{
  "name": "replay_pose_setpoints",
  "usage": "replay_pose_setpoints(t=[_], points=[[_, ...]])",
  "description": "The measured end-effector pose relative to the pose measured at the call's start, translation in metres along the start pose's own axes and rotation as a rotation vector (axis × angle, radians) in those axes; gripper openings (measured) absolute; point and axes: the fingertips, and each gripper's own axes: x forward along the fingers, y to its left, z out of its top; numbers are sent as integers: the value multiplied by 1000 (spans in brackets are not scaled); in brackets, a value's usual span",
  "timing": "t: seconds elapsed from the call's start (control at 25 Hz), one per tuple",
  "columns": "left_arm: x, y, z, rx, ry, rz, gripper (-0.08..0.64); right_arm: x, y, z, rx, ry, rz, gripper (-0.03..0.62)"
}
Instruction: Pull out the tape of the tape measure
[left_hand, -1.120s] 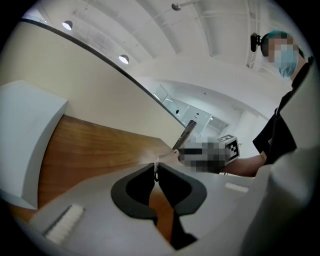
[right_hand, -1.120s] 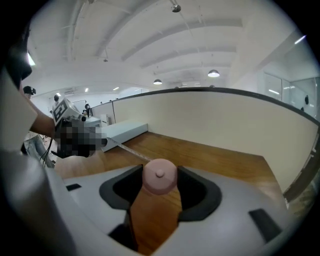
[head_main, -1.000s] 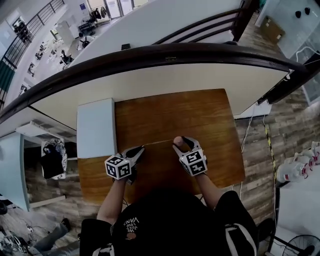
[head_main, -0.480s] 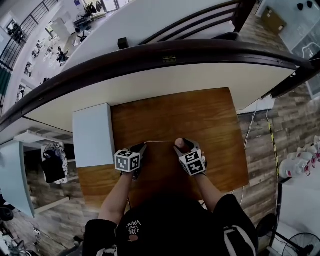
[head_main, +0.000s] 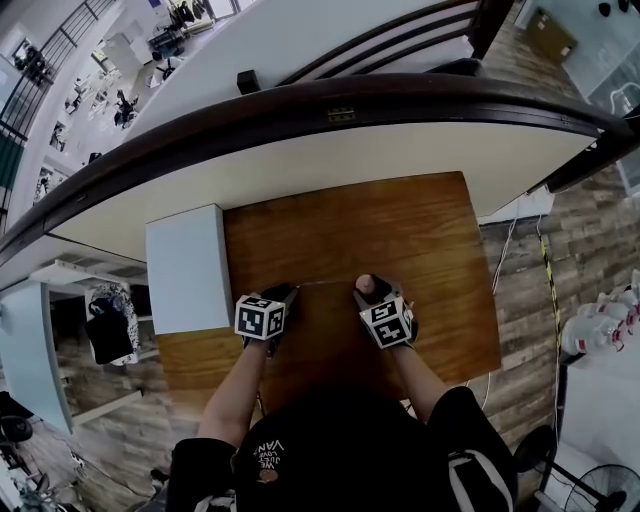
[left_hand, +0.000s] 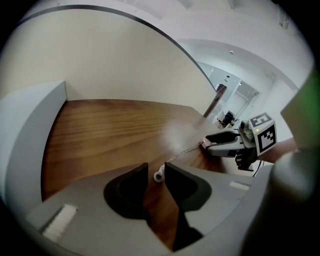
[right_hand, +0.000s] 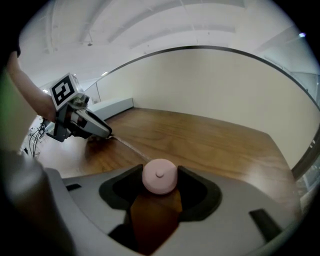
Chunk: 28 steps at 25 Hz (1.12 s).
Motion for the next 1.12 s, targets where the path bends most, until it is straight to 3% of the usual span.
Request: replay_pose_setpoints(t=[0.4, 1.12], points=[[-20, -2, 1, -21, -64, 23, 117, -5, -14, -6, 15, 3, -58, 225], [-94, -45, 10, 10, -291, 95, 127, -81, 3, 15, 74, -172, -53, 233]])
